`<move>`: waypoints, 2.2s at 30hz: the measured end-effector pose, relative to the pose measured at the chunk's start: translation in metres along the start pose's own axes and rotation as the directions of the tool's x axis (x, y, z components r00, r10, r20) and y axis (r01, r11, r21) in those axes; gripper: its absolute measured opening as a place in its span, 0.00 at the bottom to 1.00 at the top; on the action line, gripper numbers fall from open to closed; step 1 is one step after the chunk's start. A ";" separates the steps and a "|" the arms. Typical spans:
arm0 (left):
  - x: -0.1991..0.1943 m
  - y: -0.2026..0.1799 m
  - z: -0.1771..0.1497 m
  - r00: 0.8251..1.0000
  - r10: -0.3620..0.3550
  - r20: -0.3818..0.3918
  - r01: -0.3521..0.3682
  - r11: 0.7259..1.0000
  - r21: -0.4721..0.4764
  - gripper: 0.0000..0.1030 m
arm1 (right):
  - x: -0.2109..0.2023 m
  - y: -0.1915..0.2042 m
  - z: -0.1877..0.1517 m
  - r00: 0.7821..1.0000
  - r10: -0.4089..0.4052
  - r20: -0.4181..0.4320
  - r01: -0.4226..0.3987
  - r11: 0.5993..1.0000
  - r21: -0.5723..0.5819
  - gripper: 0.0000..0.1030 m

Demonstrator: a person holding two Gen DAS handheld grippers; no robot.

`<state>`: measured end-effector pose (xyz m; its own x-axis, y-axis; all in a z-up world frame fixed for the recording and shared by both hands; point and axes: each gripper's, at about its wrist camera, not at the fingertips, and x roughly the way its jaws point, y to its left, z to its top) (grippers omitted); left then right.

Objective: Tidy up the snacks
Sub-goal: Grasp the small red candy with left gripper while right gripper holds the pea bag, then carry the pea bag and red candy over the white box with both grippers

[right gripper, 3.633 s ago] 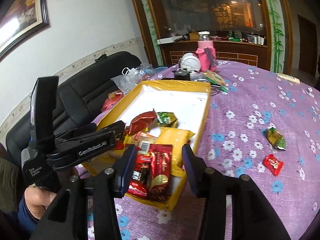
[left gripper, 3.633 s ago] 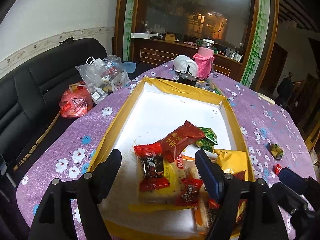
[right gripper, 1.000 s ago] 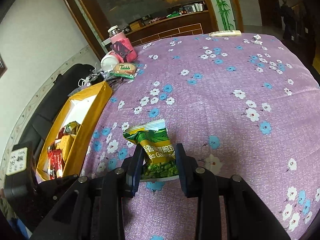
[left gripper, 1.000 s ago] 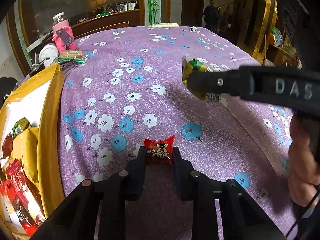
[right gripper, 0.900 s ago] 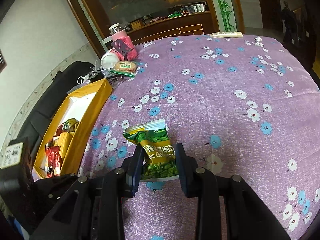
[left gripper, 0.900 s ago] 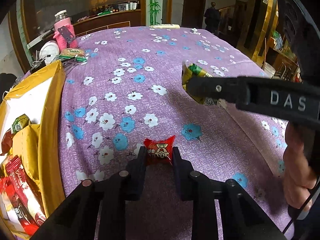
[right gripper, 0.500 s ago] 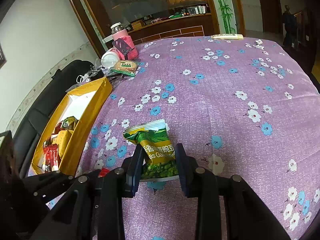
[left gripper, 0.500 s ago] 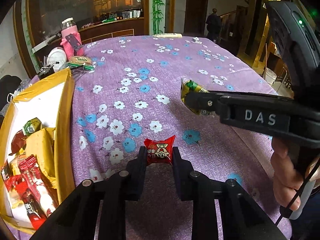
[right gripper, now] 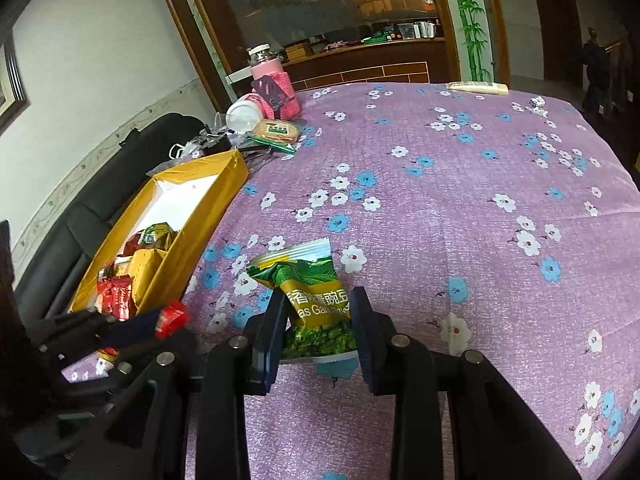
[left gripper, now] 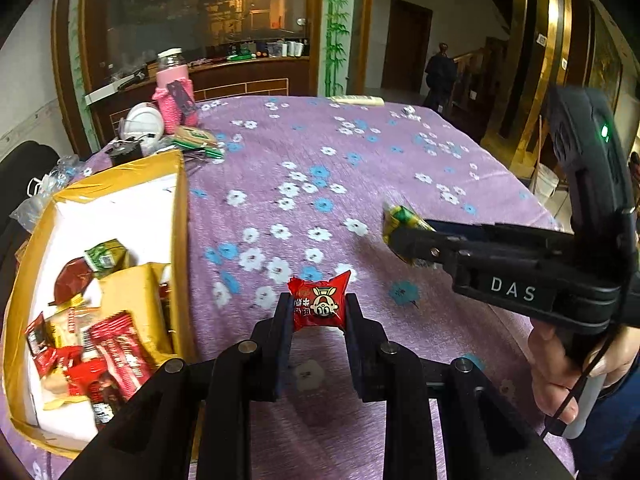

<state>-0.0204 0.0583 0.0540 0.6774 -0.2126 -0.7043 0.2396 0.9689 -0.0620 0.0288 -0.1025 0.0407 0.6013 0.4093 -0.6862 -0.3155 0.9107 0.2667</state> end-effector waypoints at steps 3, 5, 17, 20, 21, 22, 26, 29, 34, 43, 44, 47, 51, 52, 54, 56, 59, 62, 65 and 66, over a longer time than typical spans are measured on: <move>-0.006 0.011 0.001 1.000 0.004 0.013 -0.004 1.000 -0.020 0.24 | 0.000 0.000 0.002 1.000 -0.005 -0.004 0.005 1.000 0.021 0.30; -0.012 0.019 0.001 1.000 0.012 0.027 -0.011 0.999 -0.035 0.24 | -0.002 0.002 0.003 1.000 -0.012 -0.003 0.012 0.999 0.034 0.30; -0.026 0.072 -0.003 0.997 0.053 0.062 -0.043 0.989 -0.141 0.24 | -0.004 0.068 -0.007 0.992 0.125 -0.023 -0.125 0.992 -0.002 0.30; -0.029 0.083 -0.006 0.995 0.075 0.071 -0.063 0.986 -0.156 0.24 | -0.001 0.090 -0.007 0.988 0.148 -0.031 -0.149 0.988 -0.034 0.30; -0.030 0.087 -0.008 0.994 0.086 0.074 -0.073 0.984 -0.161 0.24 | 0.000 0.097 -0.007 0.987 0.154 -0.035 -0.155 0.987 -0.045 0.30; -0.032 0.091 -0.009 0.992 0.096 0.076 -0.083 0.983 -0.166 0.24 | 0.001 0.102 -0.007 0.987 0.159 -0.038 -0.161 0.986 -0.052 0.30; -0.033 0.111 -0.015 0.987 0.144 0.076 -0.127 0.972 -0.196 0.24 | 0.006 0.125 -0.006 0.983 0.178 -0.051 -0.182 0.980 -0.086 0.30; -0.034 0.127 -0.020 0.984 0.162 0.071 -0.142 0.963 -0.229 0.24 | 0.011 0.141 -0.005 0.980 0.187 -0.066 -0.193 0.975 -0.110 0.30; -0.033 0.151 -0.029 0.981 0.183 0.060 -0.160 0.948 -0.274 0.24 | 0.017 0.164 -0.006 0.978 0.190 -0.081 -0.201 0.968 -0.150 0.30; -0.032 0.182 -0.042 0.978 0.203 0.040 -0.178 0.925 -0.337 0.24 | 0.039 0.192 -0.008 0.976 0.180 -0.119 -0.200 0.962 -0.183 0.30; -0.032 0.185 -0.043 0.978 0.206 0.038 -0.181 0.922 -0.341 0.24 | 0.042 0.194 -0.008 0.976 0.178 -0.124 -0.199 0.963 -0.182 0.30; -0.031 0.191 -0.046 0.976 0.214 0.037 -0.187 0.917 -0.352 0.24 | 0.053 0.197 -0.009 0.976 0.171 -0.138 -0.195 0.964 -0.182 0.30; -0.028 0.195 -0.047 0.973 0.227 0.034 -0.201 0.915 -0.351 0.25 | 0.059 0.201 -0.006 0.979 0.157 -0.131 -0.180 0.965 -0.191 0.30; -0.025 0.196 -0.047 0.974 0.227 0.025 -0.204 0.913 -0.352 0.25 | 0.061 0.201 -0.005 0.980 0.154 -0.128 -0.177 0.966 -0.187 0.30; -0.019 0.198 -0.049 0.974 0.225 0.007 -0.208 0.910 -0.358 0.25 | 0.066 0.200 -0.001 0.981 0.150 -0.121 -0.170 0.969 -0.182 0.30; -0.021 0.200 -0.049 0.975 0.219 0.021 -0.196 0.909 -0.368 0.25 | 0.071 0.200 0.002 0.981 0.150 -0.120 -0.169 0.971 -0.168 0.30; -0.019 0.200 -0.048 0.978 0.208 0.019 -0.186 0.910 -0.370 0.25 | 0.079 0.200 0.006 0.982 0.156 -0.109 -0.172 0.973 -0.155 0.30; -0.018 0.199 -0.048 0.979 0.201 0.020 -0.179 0.911 -0.373 0.25 | 0.086 0.199 0.007 0.982 0.169 -0.089 -0.180 0.973 -0.143 0.30; -0.018 0.200 -0.048 0.980 0.198 0.026 -0.173 0.907 -0.385 0.25 | 0.089 0.200 0.002 0.983 0.171 -0.060 -0.179 0.971 -0.159 0.30; -0.018 0.201 -0.047 0.981 0.193 0.028 -0.167 0.906 -0.390 0.25 | 0.090 0.200 0.001 0.984 0.172 -0.054 -0.178 0.971 -0.160 0.30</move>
<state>-0.0177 0.2630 0.0210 0.7303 -0.0250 -0.6826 -0.1672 0.9624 -0.2141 0.0207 0.1163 0.0335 0.4977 0.5558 -0.6659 -0.5307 0.8024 0.2730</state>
